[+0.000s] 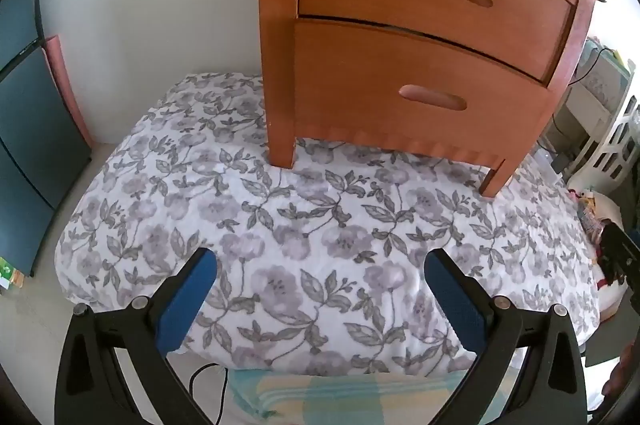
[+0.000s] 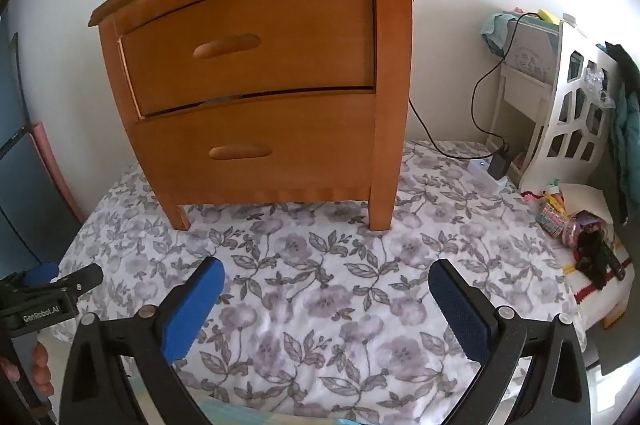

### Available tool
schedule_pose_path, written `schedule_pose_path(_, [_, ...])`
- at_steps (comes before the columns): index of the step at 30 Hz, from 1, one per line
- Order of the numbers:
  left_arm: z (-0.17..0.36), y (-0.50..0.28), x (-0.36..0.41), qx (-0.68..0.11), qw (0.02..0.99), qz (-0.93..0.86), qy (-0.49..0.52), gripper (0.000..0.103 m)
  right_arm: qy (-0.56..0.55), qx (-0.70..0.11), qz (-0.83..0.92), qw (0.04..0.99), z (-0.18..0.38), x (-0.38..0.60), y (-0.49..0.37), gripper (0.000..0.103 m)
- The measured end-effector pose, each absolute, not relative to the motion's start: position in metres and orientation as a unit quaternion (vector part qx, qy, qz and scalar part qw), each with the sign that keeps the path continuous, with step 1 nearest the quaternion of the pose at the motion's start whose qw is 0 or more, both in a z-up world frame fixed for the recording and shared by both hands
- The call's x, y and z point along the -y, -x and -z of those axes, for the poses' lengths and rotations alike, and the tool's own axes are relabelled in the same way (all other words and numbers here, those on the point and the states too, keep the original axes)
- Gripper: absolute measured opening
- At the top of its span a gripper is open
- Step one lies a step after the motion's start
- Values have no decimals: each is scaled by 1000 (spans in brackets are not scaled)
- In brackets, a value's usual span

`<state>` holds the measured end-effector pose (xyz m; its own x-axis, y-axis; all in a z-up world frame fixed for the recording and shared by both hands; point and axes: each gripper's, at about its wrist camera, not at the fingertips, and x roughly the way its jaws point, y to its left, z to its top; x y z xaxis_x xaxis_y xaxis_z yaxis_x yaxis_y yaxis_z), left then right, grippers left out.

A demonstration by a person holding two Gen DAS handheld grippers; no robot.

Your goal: Take underwear out of drawer

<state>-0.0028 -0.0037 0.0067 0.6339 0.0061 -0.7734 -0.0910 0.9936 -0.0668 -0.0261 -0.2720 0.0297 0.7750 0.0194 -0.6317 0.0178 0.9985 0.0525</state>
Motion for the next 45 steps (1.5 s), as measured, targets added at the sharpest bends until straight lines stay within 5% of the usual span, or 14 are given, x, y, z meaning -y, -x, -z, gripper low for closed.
schedule_pose_path(45, [-13,12,0,-382,920,22,83,103,0,-344,-14,939,-23,260,29,103])
